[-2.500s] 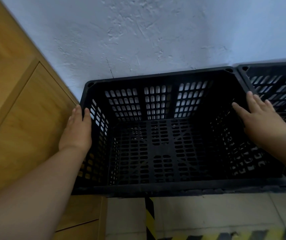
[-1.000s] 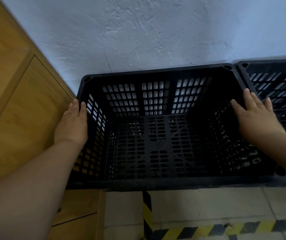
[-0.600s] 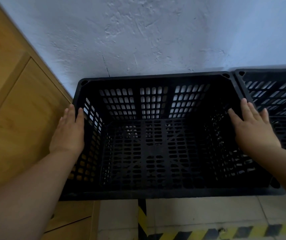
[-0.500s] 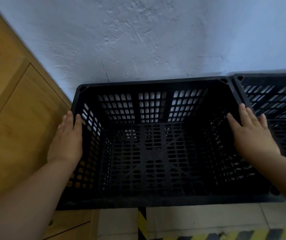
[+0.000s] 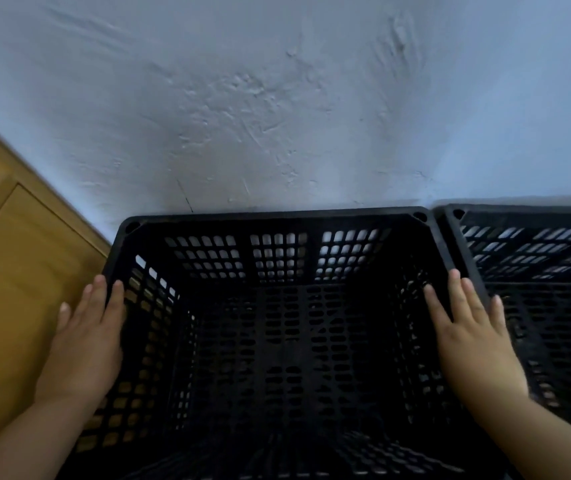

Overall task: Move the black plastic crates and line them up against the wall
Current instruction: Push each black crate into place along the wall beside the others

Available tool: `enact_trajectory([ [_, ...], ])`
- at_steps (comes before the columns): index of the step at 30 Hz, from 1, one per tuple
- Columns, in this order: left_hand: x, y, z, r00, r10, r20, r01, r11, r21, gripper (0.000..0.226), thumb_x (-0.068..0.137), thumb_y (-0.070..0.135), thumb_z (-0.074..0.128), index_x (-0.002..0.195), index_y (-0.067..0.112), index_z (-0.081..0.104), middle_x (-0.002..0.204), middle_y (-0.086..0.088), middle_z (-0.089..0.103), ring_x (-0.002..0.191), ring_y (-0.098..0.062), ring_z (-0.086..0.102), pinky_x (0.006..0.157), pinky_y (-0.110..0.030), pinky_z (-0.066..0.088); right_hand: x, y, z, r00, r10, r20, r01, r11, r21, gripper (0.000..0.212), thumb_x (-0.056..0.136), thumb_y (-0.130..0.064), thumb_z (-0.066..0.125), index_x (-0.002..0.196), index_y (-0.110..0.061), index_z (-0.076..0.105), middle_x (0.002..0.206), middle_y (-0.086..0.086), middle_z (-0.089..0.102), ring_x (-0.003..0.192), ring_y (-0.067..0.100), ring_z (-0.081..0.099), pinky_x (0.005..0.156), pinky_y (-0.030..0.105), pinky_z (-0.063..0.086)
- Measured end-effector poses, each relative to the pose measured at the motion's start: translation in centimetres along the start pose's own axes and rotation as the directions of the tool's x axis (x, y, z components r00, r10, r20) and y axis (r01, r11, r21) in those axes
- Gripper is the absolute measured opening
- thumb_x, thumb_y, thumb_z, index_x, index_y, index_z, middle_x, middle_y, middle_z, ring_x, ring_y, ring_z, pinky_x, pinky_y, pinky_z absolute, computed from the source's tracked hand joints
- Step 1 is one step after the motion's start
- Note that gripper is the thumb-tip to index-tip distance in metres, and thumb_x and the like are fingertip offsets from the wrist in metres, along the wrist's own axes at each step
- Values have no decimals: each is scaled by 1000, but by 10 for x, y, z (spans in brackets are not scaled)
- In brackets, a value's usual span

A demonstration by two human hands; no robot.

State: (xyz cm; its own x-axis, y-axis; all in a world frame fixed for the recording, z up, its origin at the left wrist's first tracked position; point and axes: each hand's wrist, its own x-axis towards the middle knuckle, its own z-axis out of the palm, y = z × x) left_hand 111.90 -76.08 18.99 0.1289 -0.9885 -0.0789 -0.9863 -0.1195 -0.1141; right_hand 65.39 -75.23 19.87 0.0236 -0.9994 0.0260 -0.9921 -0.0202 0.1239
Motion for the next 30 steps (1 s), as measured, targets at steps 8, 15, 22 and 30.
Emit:
enact_trajectory([
  [8, 4, -4, 5, 1000, 19, -2, -19, 997, 79, 101, 58, -6, 75, 143, 3, 20, 150, -25, 20, 136, -38, 28, 108, -56, 24, -1, 2, 1, 1000, 19, 20, -19, 1000, 22, 97, 44, 16, 72, 135, -5, 45, 150, 25, 25, 145, 22, -16, 114, 43, -8],
  [15, 0, 27, -20, 986, -85, 141, 63, 986, 155, 107, 53, 29, 80, 143, 13, 25, 151, -19, 23, 138, -34, 22, 108, -56, 23, 2, 1, -21, 987, 79, 140, -103, 979, 177, 81, 87, -23, 55, 149, -24, 4, 155, 3, -17, 140, 12, -28, 113, 41, -18],
  [22, 3, 193, -103, 990, 128, -58, -131, 989, -62, 82, 81, 37, 58, 146, 16, 12, 156, -10, 4, 144, -23, 5, 116, -43, 6, 10, 106, -53, 948, 298, 110, -318, 894, 315, 61, 98, -43, 23, 150, -26, -2, 159, -2, -12, 146, 14, -12, 119, 41, -6],
  [30, -12, 423, -130, 934, 314, -169, -333, 937, -101, 83, 72, 35, 69, 141, 9, 30, 150, -16, 26, 137, -28, 28, 109, -36, 5, 14, 312, -24, 932, 340, 124, -352, 931, 100, 67, 96, -41, 29, 149, -23, -6, 159, 1, -14, 146, 18, -12, 118, 43, -4],
])
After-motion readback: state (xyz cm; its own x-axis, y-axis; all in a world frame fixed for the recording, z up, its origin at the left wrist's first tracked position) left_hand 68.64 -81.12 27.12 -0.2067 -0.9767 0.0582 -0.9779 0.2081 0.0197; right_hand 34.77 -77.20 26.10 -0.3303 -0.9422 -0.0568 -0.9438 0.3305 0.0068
